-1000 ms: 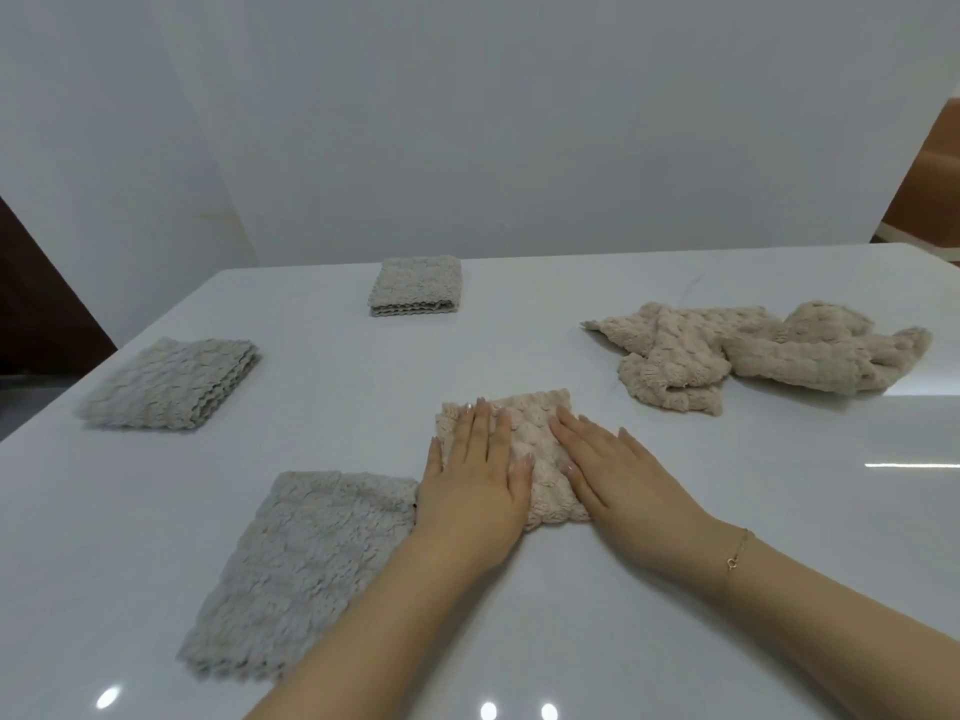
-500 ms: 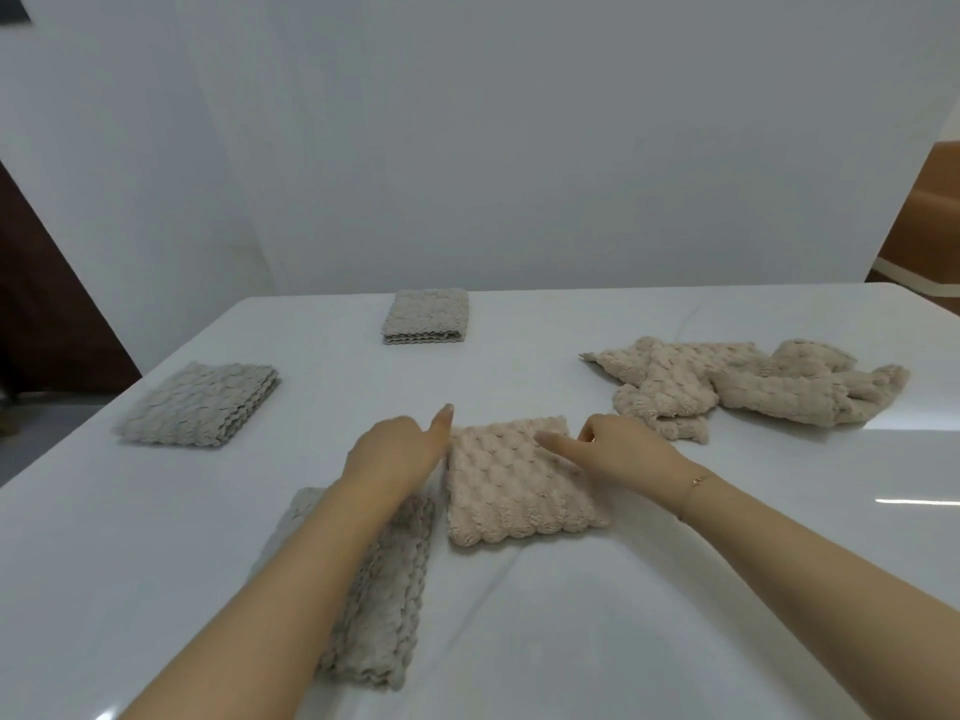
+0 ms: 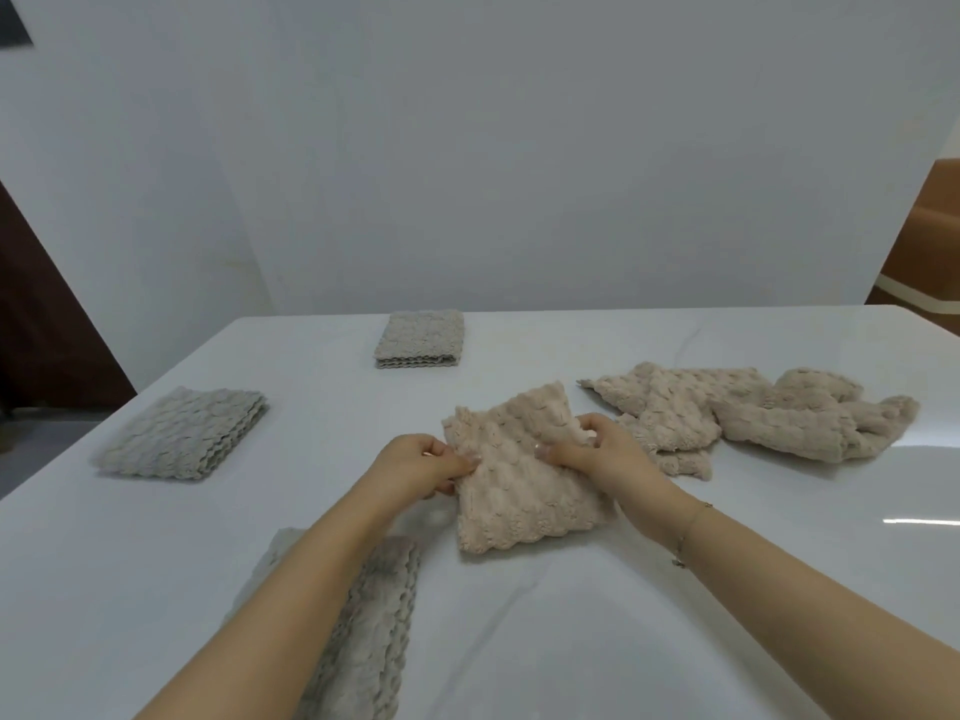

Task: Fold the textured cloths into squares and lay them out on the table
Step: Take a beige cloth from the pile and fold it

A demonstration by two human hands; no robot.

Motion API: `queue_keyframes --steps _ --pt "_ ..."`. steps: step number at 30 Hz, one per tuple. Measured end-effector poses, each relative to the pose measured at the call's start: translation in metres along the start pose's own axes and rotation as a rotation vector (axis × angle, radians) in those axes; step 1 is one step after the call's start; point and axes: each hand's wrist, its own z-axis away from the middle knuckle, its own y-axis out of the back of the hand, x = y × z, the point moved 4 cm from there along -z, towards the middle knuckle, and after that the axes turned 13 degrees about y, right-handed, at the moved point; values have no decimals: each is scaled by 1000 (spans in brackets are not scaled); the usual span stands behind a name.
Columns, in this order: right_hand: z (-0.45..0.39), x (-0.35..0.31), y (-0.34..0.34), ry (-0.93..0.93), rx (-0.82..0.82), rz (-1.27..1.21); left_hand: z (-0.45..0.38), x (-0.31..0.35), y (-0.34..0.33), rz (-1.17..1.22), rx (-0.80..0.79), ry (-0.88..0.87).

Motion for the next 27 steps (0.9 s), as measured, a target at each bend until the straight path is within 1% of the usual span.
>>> queue_keyframes --steps 4,7,8,11,13,18,22,27 --pt "-33 -16 27 36 110 -137 -14 36 -7 140 50 -119" --pt "-60 -36 54 84 167 -190 -40 60 -19 131 92 -189" --pt "-70 -40 65 93 181 -185 -51 66 -24 72 135 -205" --pt "-101 -46 98 104 205 -144 -87 78 -47 -217 280 -254" --pt "-122 -43 118 88 220 -149 -107 80 -70 -373 319 -290" --pt "-181 -26 161 -20 254 -214 -143 84 -121 -677 394 -393" --pt "-221 -8 193 -92 219 -308 -159 91 -132 -746 387 -419" --pt "-258 33 225 -242 211 -224 -174 97 -136 -764 424 -446"
